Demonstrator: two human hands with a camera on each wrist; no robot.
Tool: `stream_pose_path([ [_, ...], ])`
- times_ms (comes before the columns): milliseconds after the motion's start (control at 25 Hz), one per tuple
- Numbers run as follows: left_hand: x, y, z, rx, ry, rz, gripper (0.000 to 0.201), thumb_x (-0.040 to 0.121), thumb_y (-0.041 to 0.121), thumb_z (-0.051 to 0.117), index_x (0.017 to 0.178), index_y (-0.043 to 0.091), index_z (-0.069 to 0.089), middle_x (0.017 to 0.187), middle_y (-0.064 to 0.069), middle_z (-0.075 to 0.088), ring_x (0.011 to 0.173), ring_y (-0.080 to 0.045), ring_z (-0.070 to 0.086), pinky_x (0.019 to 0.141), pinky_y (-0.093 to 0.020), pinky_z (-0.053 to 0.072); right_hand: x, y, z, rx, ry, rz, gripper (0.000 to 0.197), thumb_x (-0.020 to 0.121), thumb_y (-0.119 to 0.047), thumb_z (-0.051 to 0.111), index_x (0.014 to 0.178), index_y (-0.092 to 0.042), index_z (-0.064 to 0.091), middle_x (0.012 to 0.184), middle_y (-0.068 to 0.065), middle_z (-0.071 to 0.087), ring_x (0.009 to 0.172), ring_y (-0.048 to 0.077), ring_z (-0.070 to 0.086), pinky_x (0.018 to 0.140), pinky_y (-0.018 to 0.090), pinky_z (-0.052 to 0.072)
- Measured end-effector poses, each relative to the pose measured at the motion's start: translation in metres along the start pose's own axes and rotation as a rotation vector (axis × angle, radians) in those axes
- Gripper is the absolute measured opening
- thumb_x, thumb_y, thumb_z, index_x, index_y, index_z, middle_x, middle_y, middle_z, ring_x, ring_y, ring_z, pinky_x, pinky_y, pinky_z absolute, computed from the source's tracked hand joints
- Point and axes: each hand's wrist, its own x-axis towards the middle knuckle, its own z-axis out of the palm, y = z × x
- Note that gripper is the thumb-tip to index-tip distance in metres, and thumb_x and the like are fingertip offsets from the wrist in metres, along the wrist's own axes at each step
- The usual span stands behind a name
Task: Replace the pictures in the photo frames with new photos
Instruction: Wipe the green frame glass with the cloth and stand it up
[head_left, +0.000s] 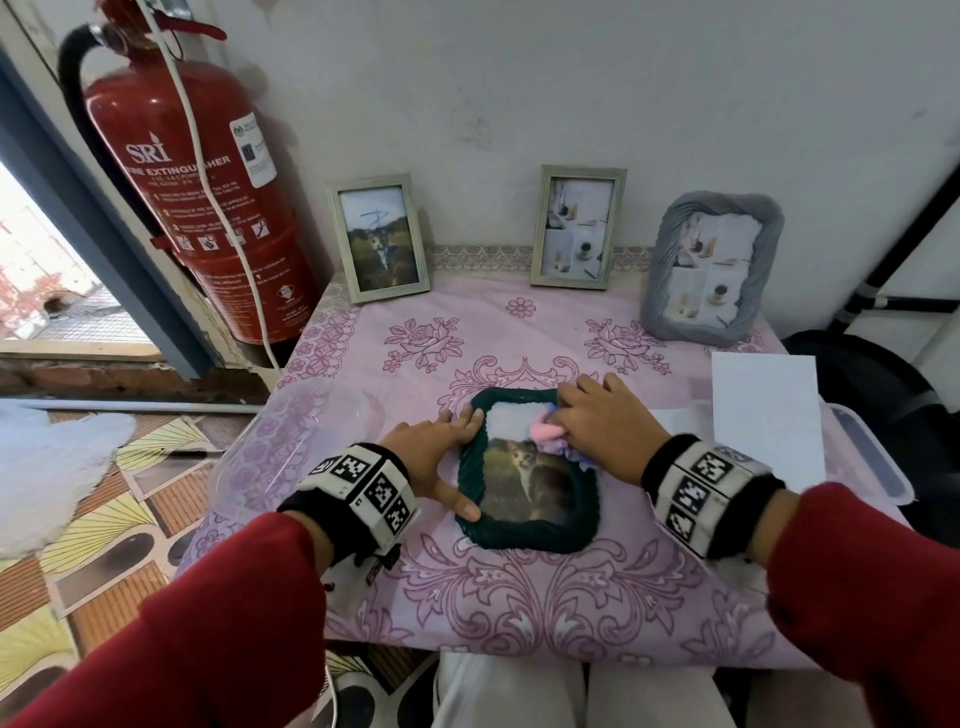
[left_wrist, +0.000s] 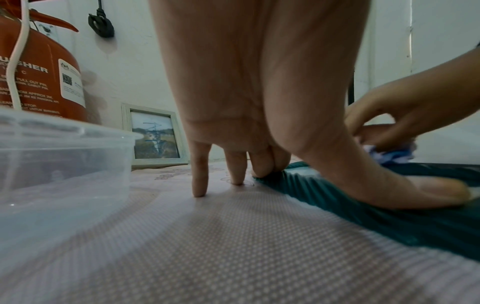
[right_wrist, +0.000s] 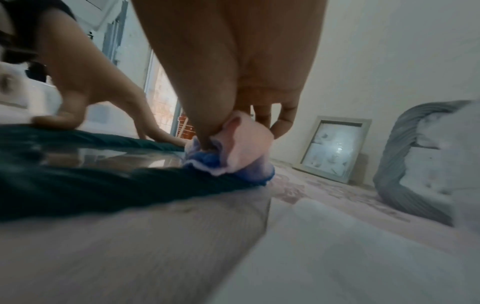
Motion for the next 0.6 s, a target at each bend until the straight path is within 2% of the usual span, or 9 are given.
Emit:
stream_pose_path([
  [120, 0.003, -0.001, 0.002, 0.021, 0.004, -0.008, 0.117, 0.065, 0.056, 0.075, 0.15, 0.026, 0.0, 0.159, 0.002, -0.002, 0.147, -0.021, 0.002, 0.116, -0.054, 0.012, 0.027, -0.006, -0.004, 0.08, -0.061, 0.038, 0.027, 0.088, -0.007, 0.05, 0.113, -0.015, 0.055, 0.122, 0.009, 0.048, 0.117, 0.027, 0.042, 0.093, 0.038, 0.032],
  [280, 0.003, -0.002, 0.003, 0.009, 0.04, -0.002, 0.108, 0.063, 0.056, 0.076, 0.147, 0.037, 0.012, 0.159, 0.003, 0.006, 0.146, -0.024, 0.011, 0.113, -0.053, 0.013, 0.035, -0.041, -0.006, 0.239, -0.053, -0.028, 0.039, 0.088, -0.014, 0.051, 0.127, -0.013, 0.047, 0.13, 0.009, 0.041, 0.122, 0.027, 0.036, 0.098, 0.041, 0.03],
  [360, 0.002, -0.002, 0.004, 0.015, 0.049, -0.004, 0.11, 0.062, 0.057, 0.077, 0.148, 0.037, 0.011, 0.159, 0.005, 0.006, 0.146, -0.023, 0.011, 0.113, -0.052, 0.014, 0.024, -0.051, -0.007, 0.245, 0.0, -0.068, 0.036, 0.089, -0.019, 0.051, 0.125, -0.013, 0.048, 0.131, 0.007, 0.041, 0.121, 0.026, 0.036, 0.096, 0.04, 0.029],
  [480, 0.002, -0.003, 0.003, 0.052, 0.054, -0.024, 0.12, 0.061, 0.058, 0.076, 0.149, 0.03, 0.001, 0.159, 0.004, 0.006, 0.146, -0.021, 0.015, 0.115, -0.048, 0.017, -0.006, -0.056, -0.005, 0.292, -0.002, -0.155, 0.04, 0.086, -0.025, 0.053, 0.125, -0.017, 0.049, 0.133, 0.001, 0.042, 0.12, 0.022, 0.037, 0.096, 0.038, 0.028],
  [560, 0.001, -0.002, 0.003, 0.043, 0.049, -0.019, 0.12, 0.062, 0.058, 0.076, 0.15, 0.028, -0.001, 0.159, 0.003, 0.004, 0.146, -0.021, 0.014, 0.116, -0.046, 0.017, -0.031, -0.056, -0.003, 0.259, -0.004, -0.216, 0.041, 0.081, -0.021, 0.057, 0.121, -0.02, 0.053, 0.131, 0.0, 0.047, 0.117, 0.023, 0.042, 0.096, 0.041, 0.032],
  [600, 0.0, -0.001, 0.003, 0.034, 0.045, -0.016, 0.119, 0.063, 0.057, 0.076, 0.15, 0.028, -0.001, 0.159, 0.002, 0.003, 0.146, -0.021, 0.013, 0.117, -0.045, 0.017, -0.043, -0.053, -0.003, 0.23, 0.007, -0.229, 0.039, 0.077, -0.018, 0.06, 0.116, -0.021, 0.057, 0.125, 0.0, 0.053, 0.111, 0.024, 0.048, 0.092, 0.042, 0.037],
])
